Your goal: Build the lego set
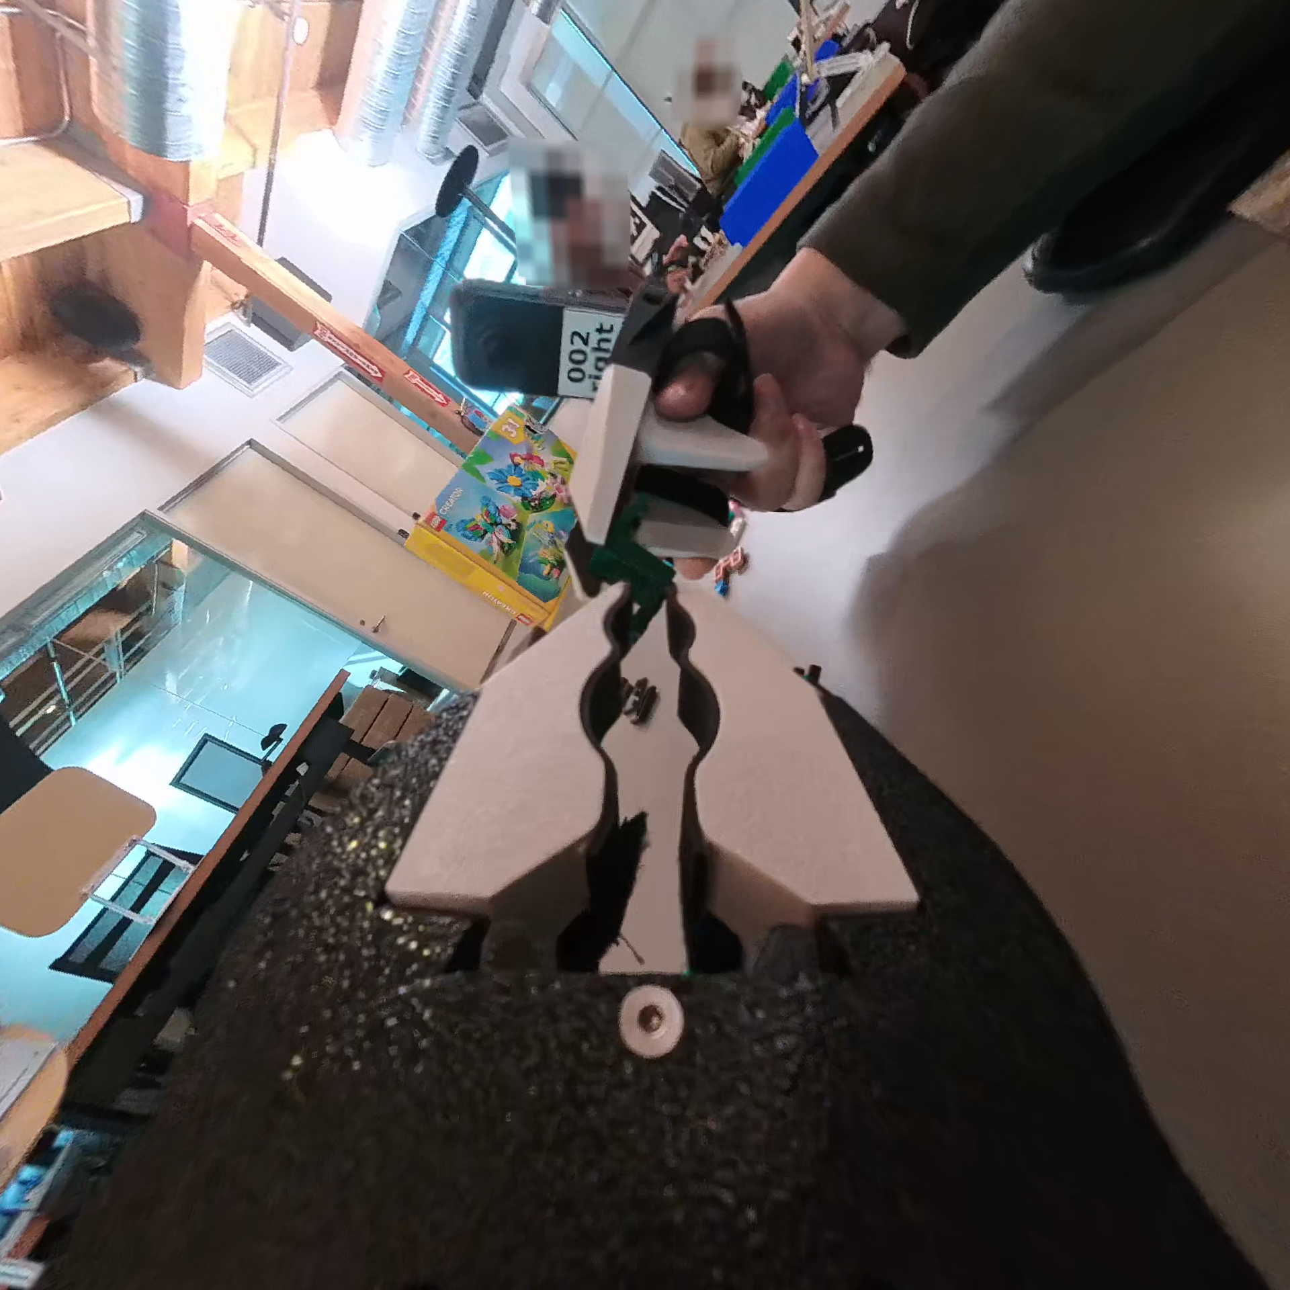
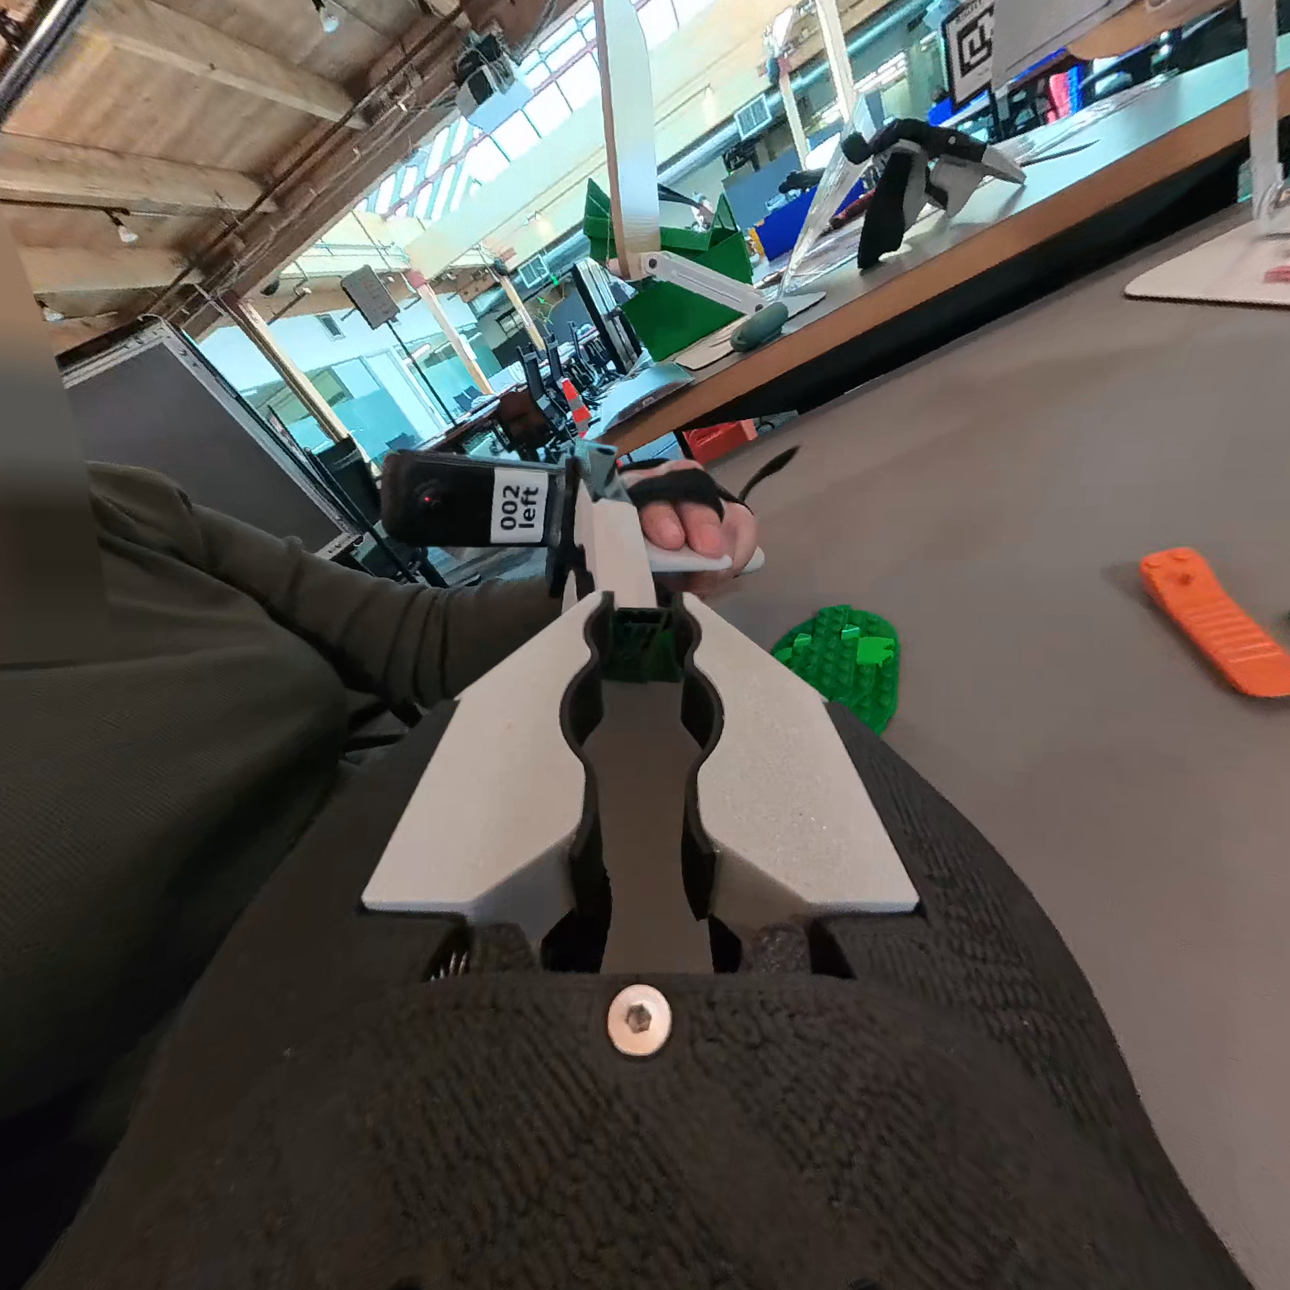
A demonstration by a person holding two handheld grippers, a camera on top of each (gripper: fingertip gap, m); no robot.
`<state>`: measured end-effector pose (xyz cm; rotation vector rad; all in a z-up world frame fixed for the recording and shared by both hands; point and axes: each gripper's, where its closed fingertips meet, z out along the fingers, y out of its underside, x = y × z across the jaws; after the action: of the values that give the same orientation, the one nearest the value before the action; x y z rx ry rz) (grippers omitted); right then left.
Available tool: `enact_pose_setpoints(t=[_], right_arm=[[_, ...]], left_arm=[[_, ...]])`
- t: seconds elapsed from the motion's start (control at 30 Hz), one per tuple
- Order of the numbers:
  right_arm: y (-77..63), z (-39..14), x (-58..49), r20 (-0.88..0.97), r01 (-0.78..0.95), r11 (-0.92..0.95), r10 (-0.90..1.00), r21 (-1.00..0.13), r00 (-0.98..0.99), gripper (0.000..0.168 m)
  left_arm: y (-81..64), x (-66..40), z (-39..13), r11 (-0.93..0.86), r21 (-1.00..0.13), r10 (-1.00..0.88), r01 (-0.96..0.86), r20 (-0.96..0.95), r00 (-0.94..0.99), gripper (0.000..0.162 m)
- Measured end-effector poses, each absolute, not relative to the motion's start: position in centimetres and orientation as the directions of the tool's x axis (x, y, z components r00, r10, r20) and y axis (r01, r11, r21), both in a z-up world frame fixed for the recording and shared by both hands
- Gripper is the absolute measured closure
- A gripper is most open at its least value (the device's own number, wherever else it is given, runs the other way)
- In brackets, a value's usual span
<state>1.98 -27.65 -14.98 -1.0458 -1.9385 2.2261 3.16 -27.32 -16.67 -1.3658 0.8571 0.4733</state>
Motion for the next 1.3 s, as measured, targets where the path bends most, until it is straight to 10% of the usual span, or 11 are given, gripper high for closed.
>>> enact_pose_setpoints(t=[0.23,0.5,0.77,1.3], right_arm=[[-26.1,-13.6,1.6,0.228,-0.139,0.183,0.693,-0.973,-0.684,0.154],[-27.9,-15.7,1.8,0.904,-0.431,0.798,0.331,-0.422,-0.272,0.153],[-29.6,-16.5,2.1,0.99,-0.479,0.867,0.097,-0.135,-0.103,0.154],[-30.3,-15.3,2.3,0.964,-0.52,0.813,0.244,-0.263,-0.105,0.151]], left_arm=[[-27.5,2.2,-15.6,0.161,-0.933,-0.333,-0.321,-0.358,0.872,0.116],[-27.4,1.0,-15.6,0.093,-0.993,-0.409,-0.072,-0.104,0.906,0.135],[-27.5,1.2,-16.3,0.085,-0.988,-0.412,-0.132,-0.156,0.898,0.147],[-26.9,0.1,-16.1,0.137,-0.936,-0.259,-0.323,-0.349,0.901,0.162]])
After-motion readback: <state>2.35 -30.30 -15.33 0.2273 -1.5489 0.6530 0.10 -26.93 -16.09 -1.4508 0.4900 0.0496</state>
